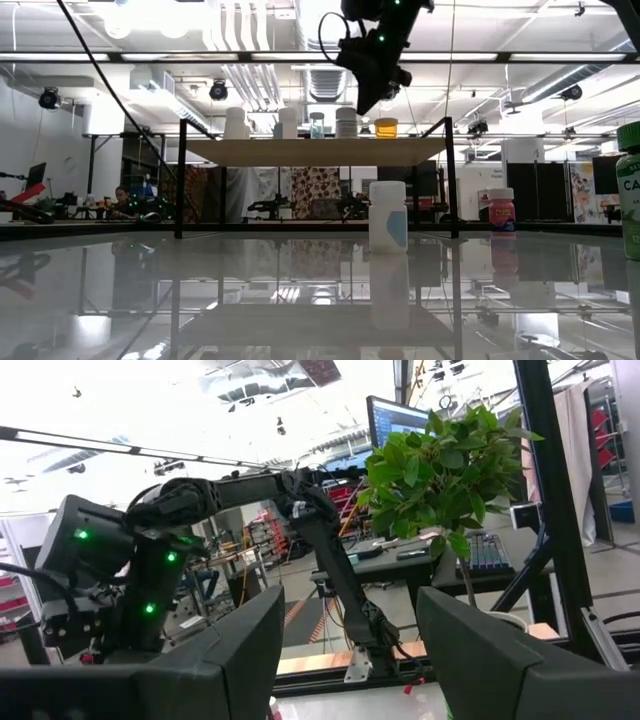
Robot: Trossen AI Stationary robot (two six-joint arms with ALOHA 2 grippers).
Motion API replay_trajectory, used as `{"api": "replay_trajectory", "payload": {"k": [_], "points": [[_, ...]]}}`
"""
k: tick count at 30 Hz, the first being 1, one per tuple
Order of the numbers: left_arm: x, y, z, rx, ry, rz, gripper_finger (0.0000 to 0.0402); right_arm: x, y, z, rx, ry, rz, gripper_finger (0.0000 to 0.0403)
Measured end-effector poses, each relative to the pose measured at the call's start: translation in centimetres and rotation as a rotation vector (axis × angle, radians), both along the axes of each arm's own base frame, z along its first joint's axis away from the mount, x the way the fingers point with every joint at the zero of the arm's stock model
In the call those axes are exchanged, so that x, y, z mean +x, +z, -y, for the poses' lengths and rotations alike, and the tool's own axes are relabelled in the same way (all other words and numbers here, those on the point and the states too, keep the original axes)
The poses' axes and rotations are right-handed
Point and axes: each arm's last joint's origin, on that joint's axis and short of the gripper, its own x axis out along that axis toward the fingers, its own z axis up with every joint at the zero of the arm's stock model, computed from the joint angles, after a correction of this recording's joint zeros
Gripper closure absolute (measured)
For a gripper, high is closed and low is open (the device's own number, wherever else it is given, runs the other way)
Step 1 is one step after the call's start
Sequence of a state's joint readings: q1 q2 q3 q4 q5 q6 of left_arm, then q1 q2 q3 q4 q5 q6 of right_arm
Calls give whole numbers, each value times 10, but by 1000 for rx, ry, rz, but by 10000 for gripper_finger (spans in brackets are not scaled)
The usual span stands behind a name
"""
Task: Pick and place medicine bottles onto shelf by color
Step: Put the white and blue pill bottle on the shelf, then put the transparent pill bottle on the shelf
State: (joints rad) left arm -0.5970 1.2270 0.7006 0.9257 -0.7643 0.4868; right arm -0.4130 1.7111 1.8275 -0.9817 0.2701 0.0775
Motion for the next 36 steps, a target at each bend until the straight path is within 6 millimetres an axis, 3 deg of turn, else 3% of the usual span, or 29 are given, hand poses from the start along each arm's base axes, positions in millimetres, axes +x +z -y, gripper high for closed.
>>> {"api": "replay_trajectory", "payload": {"k": [7, 11, 16, 19, 22, 30, 36], "points": [[0, 0, 0, 0, 0, 0, 189, 1, 0, -1, 18, 3, 11, 394], [0, 0, 0, -9, -3, 2, 189, -4, 10, -9, 6, 22, 25, 394], [8, -12, 6, -156, -58, 0, 189, -5, 31, -46, -46, 162, 70, 394], [19, -29, 14, -185, -93, -46, 189, -3, 40, -72, -79, 264, 96, 394], [29, -33, 22, -204, -100, -49, 189, -1, 44, -98, -96, 357, 103, 394], [52, -41, 37, -183, -96, -84, 189, 6, 37, -157, -112, 565, 83, 394], [55, -44, 40, -179, -96, -92, 189, 8, 24, -186, -114, 657, 71, 394]]}}
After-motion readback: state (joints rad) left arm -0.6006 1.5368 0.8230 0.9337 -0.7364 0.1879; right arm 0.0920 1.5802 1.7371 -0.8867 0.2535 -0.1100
